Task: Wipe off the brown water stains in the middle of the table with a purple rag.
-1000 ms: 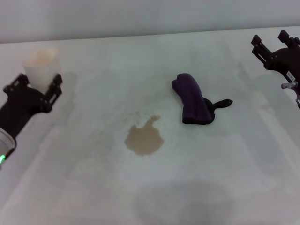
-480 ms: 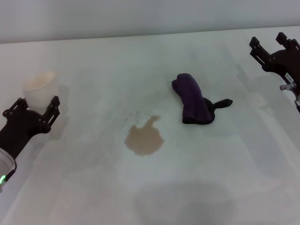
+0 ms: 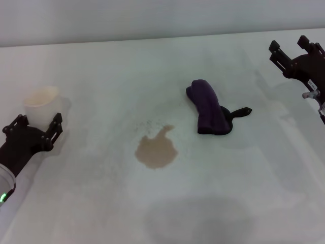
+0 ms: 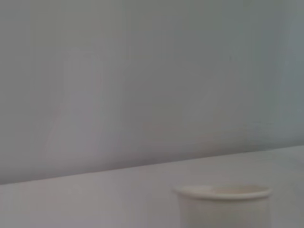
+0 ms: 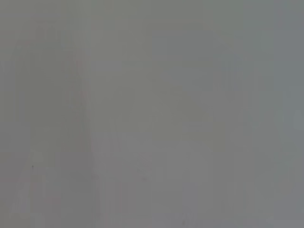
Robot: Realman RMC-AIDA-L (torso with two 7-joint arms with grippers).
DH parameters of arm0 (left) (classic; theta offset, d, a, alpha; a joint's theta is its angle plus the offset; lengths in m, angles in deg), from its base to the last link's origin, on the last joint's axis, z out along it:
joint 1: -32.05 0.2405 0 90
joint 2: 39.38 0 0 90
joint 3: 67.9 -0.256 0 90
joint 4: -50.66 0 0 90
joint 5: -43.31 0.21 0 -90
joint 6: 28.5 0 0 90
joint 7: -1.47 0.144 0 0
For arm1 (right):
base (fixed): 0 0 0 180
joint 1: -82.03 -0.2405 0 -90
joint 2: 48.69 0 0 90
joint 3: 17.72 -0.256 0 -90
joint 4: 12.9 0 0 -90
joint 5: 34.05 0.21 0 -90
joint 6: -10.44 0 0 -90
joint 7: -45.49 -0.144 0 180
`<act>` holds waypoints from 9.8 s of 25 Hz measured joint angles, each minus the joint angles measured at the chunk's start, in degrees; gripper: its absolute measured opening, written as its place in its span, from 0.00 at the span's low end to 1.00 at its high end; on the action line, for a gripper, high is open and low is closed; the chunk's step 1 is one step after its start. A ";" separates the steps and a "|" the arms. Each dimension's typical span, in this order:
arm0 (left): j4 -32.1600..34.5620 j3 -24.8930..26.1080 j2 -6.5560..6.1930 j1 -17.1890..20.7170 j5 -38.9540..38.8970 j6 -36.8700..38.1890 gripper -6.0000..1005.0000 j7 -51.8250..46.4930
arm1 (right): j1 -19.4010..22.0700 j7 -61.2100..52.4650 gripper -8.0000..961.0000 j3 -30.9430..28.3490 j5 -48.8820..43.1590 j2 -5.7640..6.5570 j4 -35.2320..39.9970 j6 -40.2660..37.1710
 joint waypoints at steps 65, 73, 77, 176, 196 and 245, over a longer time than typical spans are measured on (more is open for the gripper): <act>-1.02 3.07 -1.14 10.69 -4.93 14.97 0.89 -3.06 | 2.69 -140.22 0.80 54.31 -117.52 0.75 87.22 -13.55; -0.22 3.07 -1.17 9.78 -8.12 14.61 0.89 -3.72 | 4.74 -147.09 0.76 56.84 -122.78 0.47 81.87 -18.18; -0.18 3.06 -1.21 9.39 -8.89 14.54 0.89 -3.72 | 4.39 -147.62 0.74 55.14 -122.09 0.45 77.35 -21.26; 2.72 3.07 -1.32 7.11 -12.85 11.75 0.89 -6.31 | -4.32 -120.30 0.13 65.49 -93.60 0.22 65.89 -27.73; 3.27 3.07 -1.31 7.32 -14.62 11.61 0.89 -6.52 | -0.18 -107.85 0.13 51.13 -76.96 0.74 53.89 -36.42; 3.51 3.07 -1.31 7.27 -19.22 10.12 0.89 -6.55 | 12.19 -78.92 0.62 36.07 -41.44 1.33 62.04 -40.30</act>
